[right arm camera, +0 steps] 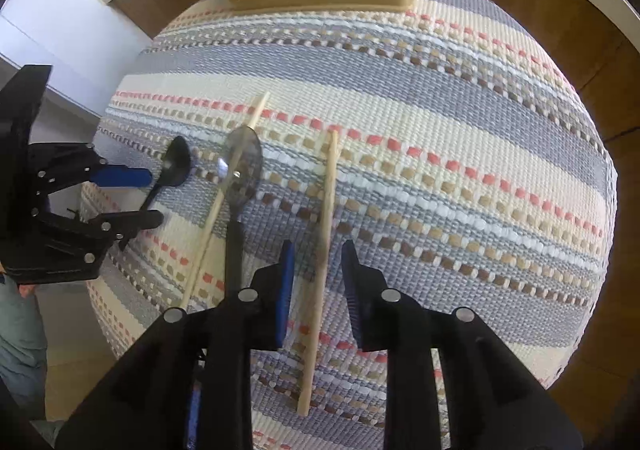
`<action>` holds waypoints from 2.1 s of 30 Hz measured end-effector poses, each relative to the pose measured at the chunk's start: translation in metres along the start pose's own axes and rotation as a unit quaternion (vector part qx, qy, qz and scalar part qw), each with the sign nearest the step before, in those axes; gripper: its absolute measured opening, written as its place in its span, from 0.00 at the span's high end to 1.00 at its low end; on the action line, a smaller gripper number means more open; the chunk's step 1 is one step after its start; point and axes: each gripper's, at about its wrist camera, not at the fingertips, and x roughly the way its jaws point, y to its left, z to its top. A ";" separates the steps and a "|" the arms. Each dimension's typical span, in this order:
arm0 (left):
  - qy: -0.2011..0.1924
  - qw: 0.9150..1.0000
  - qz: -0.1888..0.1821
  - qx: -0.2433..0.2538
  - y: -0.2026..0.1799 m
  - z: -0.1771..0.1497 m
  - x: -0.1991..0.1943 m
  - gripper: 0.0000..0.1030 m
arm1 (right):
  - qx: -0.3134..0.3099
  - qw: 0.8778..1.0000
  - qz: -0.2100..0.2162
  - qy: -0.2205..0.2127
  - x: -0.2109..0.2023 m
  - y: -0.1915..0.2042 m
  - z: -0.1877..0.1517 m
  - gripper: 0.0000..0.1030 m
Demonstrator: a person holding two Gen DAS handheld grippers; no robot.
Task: Organize utensils
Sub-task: 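Grasp the black spoon with the left tool while the right tool grasps a chopstick, then carry the black spoon and chopstick over the tan caddy and drop them in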
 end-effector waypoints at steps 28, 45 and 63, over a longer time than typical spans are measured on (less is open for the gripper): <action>-0.339 0.939 0.010 -0.055 0.009 0.034 -0.159 0.95 | -0.068 0.978 0.010 -0.197 -0.111 0.065 0.042 0.96; -0.568 0.822 0.010 -0.047 0.027 0.102 -0.237 0.95 | -0.049 0.861 -0.064 -0.503 -0.221 0.054 0.132 0.96; -0.573 0.815 0.037 -0.082 0.071 0.131 -0.141 0.95 | 0.016 0.843 -0.084 -0.531 -0.128 0.009 0.170 0.96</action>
